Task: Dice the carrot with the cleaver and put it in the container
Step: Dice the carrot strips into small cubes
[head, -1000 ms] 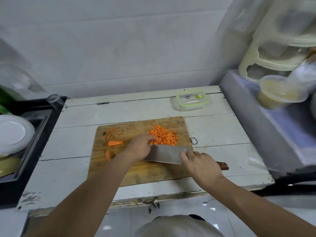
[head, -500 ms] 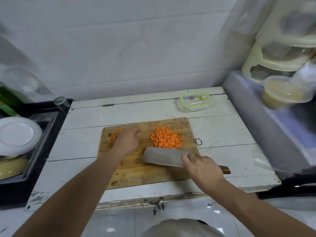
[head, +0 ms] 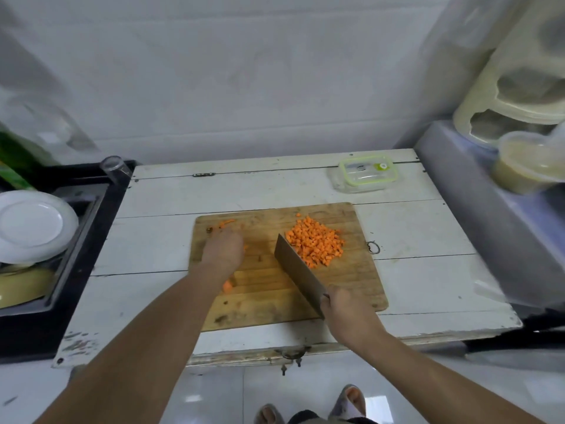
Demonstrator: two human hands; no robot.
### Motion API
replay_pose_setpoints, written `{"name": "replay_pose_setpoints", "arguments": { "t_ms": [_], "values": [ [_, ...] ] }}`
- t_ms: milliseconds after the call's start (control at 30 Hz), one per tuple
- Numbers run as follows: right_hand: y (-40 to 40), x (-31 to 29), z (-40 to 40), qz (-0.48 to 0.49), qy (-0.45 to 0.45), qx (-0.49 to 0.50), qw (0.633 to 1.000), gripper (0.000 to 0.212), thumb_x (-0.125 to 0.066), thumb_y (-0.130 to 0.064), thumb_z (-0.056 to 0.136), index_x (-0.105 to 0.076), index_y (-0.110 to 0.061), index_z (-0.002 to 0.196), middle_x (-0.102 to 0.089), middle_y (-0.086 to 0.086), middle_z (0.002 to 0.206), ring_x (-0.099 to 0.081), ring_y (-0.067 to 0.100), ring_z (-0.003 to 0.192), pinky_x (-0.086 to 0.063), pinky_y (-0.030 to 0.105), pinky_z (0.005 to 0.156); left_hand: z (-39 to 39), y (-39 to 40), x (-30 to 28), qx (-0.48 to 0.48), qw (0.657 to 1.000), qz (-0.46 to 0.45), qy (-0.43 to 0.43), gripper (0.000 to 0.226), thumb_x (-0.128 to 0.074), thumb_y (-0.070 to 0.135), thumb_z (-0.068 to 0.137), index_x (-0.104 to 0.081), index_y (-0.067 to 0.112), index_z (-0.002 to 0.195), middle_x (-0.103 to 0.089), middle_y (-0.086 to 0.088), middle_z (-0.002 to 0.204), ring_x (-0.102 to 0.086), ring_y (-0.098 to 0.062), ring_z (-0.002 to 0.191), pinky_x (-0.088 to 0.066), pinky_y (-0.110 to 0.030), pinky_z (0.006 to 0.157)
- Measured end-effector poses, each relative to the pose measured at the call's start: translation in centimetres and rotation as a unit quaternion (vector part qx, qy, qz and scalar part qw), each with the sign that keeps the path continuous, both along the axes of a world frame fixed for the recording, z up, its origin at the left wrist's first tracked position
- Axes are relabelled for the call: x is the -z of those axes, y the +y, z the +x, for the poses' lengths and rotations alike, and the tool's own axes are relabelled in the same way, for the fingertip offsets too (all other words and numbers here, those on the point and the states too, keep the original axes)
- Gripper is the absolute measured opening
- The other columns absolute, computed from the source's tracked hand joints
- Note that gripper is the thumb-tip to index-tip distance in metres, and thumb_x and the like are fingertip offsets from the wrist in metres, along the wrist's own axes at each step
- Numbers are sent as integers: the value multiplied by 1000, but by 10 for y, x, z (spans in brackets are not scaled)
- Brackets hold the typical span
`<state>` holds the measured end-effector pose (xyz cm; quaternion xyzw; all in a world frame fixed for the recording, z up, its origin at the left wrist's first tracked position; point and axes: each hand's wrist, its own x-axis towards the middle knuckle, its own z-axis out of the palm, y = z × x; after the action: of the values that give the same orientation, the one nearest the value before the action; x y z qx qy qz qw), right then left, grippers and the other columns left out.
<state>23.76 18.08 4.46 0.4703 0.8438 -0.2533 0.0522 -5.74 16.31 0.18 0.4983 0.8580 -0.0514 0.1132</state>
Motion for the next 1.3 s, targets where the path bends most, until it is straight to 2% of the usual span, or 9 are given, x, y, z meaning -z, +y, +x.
{"name": "replay_pose_setpoints", "arguments": {
  "t_ms": [167, 267, 400, 533, 733, 1033, 1100, 1233, 1300],
  "values": [
    [2, 2, -8, 9, -24, 25, 999, 35, -39, -34, 105, -65, -13, 94, -69, 9, 90, -61, 26, 76, -46, 33, 63, 16, -3, -9, -5, 999, -7, -41, 17, -55, 3, 94, -70, 12, 98, -67, -9, 93, -65, -24, 79, -52, -33, 61],
    [9, 1, -8, -9, -25, 29, 999, 32, -38, -32, 105, -63, -14, 95, -66, 7, 87, -58, 23, 71, -36, 29, 50, 52, -13, -10, -54, 992, 7, -110, 19, -50, 9, 93, -57, 23, 83, -66, -3, 89, -57, -22, 79, -53, -45, 89],
    [19, 1, -2, -7, -22, 39, 999, 30, -38, -31, 105, -64, -15, 102, -59, 1, 80, -55, 18, 68, -35, 29, 49, 82, -35, 1, -209, 946, 104, -225, 15, -58, 18, 95, -54, 29, 86, -64, 8, 77, -55, -13, 91, -15, -52, 121],
    [25, 2, -2, 27, -28, 35, 999, 32, -38, -31, 104, -65, -14, 101, -57, 3, 79, -55, 24, 69, -38, 32, 56, 86, -63, 5, -231, 928, 134, -261, 18, -56, 22, 101, -54, 25, 83, -67, -11, 115, -60, -24, 107, -48, -34, 72],
    [13, 0, -7, 35, 1, 3, 999, 27, -39, -32, 103, -63, -20, 98, -63, 2, 78, -60, 21, 67, -44, 32, 53, 78, -71, -1, -259, 902, 106, -328, 23, -54, 9, 99, -65, 18, 81, -66, -3, 110, -66, -23, 96, -55, -36, 90],
    [-2, 4, -5, 28, 14, -16, 999, 27, -43, -30, 102, -65, -16, 95, -65, 3, 77, -61, 23, 70, -50, 36, 61, 108, -82, 2, -174, 946, 108, -250, 14, -66, 19, 96, -62, 22, 82, -68, 0, 84, -65, -18, 73, -55, -33, 65],
    [-6, 5, -5, 33, 14, -21, 999, 27, -43, -31, 102, -64, -15, 94, -64, 3, 79, -62, 26, 74, -48, 35, 63, 114, -78, 3, -238, 908, 114, -325, 12, -64, 14, 95, -70, 15, 85, -72, -5, 79, -68, -21, 71, -59, -35, 67],
    [-14, 6, -11, 58, 12, -34, 998, 27, -42, -30, 103, -65, -16, 99, -67, 4, 84, -62, 24, 75, -42, 29, 61, 114, -70, -2, -489, 676, 154, -529, 7, -58, 3, 100, -64, 1, 97, -71, -19, 83, -68, -29, 65, -60, -36, 56],
    [-16, 7, -13, 61, -1, -37, 997, 30, -40, -32, 104, -66, -16, 102, -68, 5, 86, -62, 23, 75, -45, 29, 62, 112, -67, -3, -505, 656, 164, -536, 5, -60, 8, 101, -61, 4, 100, -72, -19, 85, -69, -29, 65, -60, -35, 56]
  ]
}}
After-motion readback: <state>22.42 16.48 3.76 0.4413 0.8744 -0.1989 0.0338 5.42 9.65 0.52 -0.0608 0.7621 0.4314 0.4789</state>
